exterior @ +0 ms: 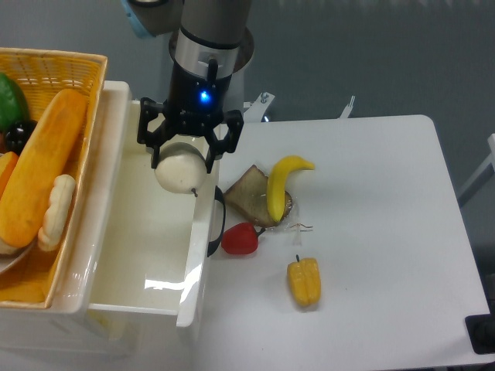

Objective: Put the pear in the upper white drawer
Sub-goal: 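Lower the pear into the open white drawer, then open the gripper to release the pear inside the drawer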

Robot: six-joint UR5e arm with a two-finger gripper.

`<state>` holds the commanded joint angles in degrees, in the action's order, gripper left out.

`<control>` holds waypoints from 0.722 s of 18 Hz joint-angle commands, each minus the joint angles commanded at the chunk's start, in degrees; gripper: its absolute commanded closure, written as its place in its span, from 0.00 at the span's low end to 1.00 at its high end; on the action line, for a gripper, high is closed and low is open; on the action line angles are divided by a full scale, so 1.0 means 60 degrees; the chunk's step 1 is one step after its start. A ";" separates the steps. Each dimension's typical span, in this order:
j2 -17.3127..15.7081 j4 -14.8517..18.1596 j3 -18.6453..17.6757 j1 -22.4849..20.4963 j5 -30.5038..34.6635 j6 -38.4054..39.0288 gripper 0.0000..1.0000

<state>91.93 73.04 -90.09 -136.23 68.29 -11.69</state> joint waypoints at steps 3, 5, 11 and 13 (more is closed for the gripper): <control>0.0029 -0.0029 0.0000 0.0029 -0.0015 -0.0058 0.08; 0.0044 -0.0029 0.0000 0.0073 0.0000 -0.0059 0.08; 0.0117 -0.0029 0.0000 0.0088 0.0000 -0.0059 0.06; 0.0132 -0.0058 0.0029 0.0088 0.0044 -0.0088 0.06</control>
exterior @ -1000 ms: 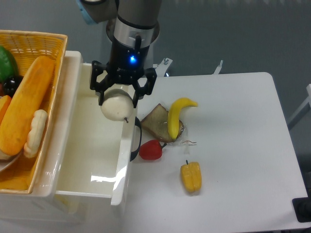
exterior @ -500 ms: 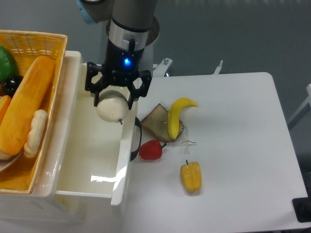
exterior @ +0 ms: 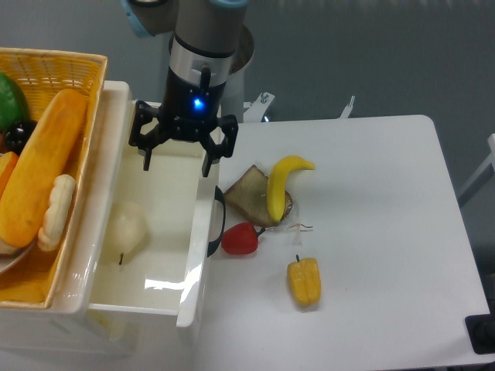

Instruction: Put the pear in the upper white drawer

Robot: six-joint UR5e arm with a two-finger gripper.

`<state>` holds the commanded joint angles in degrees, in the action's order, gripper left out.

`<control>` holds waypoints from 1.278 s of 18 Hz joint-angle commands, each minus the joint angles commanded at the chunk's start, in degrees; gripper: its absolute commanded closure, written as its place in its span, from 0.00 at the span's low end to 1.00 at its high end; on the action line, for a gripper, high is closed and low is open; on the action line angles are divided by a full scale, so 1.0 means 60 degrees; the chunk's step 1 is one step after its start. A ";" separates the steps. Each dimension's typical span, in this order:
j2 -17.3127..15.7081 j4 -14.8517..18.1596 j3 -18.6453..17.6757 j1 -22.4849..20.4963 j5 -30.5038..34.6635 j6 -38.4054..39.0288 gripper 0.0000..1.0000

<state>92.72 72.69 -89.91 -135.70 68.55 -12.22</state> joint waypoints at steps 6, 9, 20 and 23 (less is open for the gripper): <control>0.0146 -0.0074 0.0073 -0.0555 0.0469 -0.0015 0.04; 0.0147 -0.0074 0.0146 -0.0951 0.0513 -0.0087 0.00; 0.0629 -0.0103 0.0146 -0.1494 0.2824 -0.2356 0.00; 0.0995 -0.0117 0.0175 -0.1465 0.4113 -0.2987 0.00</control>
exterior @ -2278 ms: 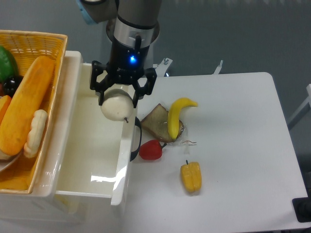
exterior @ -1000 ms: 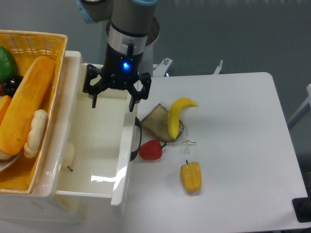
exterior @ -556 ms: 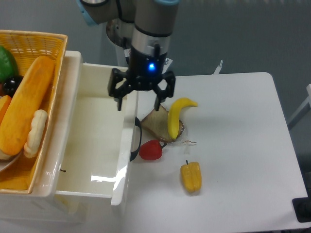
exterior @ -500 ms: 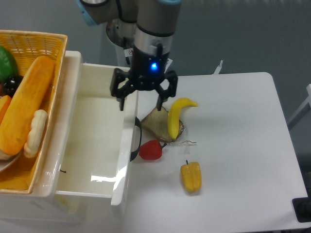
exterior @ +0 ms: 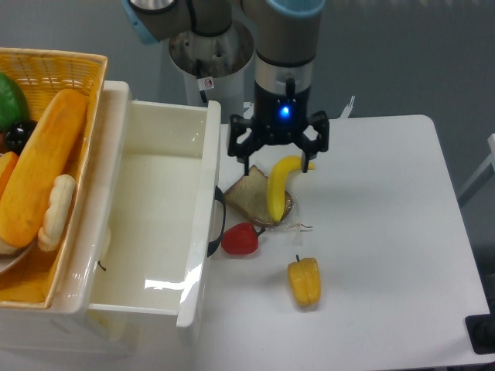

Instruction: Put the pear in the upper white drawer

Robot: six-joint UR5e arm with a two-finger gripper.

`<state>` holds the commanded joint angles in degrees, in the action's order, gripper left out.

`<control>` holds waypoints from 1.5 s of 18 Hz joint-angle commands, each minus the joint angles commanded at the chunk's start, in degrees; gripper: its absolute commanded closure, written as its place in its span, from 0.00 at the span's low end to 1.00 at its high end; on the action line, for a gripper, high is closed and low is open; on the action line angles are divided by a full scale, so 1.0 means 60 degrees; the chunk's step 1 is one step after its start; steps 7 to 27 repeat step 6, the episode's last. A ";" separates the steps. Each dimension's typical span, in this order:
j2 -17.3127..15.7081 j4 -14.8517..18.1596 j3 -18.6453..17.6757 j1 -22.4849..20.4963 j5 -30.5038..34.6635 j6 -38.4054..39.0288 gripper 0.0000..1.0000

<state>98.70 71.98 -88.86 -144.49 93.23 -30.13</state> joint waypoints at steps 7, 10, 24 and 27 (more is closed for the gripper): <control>0.0352 -0.0409 0.0088 -0.0029 0.0091 -0.0192 0.00; 0.0352 -0.0409 0.0088 -0.0029 0.0091 -0.0192 0.00; 0.0352 -0.0409 0.0088 -0.0029 0.0091 -0.0192 0.00; 0.0352 -0.0409 0.0088 -0.0029 0.0091 -0.0192 0.00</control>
